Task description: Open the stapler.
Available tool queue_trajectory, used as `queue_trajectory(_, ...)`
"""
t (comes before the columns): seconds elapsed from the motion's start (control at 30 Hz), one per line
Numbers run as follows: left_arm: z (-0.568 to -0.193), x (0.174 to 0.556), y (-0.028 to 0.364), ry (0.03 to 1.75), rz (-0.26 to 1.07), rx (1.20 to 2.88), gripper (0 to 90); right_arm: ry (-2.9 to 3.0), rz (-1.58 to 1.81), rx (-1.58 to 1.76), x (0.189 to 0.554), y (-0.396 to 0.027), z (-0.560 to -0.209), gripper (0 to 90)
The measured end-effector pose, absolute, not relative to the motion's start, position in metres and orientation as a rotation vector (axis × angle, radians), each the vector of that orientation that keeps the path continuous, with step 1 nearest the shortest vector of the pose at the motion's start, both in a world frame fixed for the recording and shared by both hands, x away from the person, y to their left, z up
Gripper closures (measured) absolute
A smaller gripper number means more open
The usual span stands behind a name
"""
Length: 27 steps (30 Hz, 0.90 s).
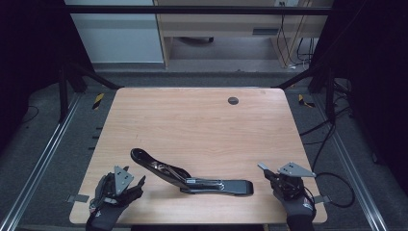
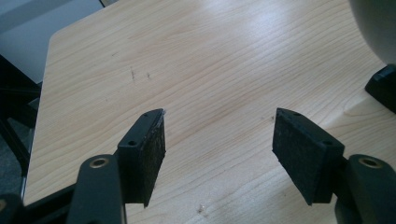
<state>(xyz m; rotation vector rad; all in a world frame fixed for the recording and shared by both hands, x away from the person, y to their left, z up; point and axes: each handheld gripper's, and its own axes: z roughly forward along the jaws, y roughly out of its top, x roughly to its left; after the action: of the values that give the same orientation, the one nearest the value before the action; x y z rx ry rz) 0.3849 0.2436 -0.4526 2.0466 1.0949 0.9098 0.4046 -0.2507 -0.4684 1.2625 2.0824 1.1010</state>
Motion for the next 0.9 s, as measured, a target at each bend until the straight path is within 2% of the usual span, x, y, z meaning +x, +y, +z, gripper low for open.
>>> queue_trajectory(0.2,-0.456,0.388,0.246,1.102,0.905,2.051,33.9,2.088,1.092,1.265,0.409,-0.255,-0.468,88.3)
queue_trajectory(0.7,-0.458,0.393,0.252,1.117,0.896,2.052,33.8,2.127,1.032,1.241,0.425,-0.250,-0.453,68.9)
queue_trajectory(0.9,-0.458,0.393,0.252,1.116,0.892,2.052,33.8,2.156,0.970,1.210,0.434,-0.249,-0.452,66.1)
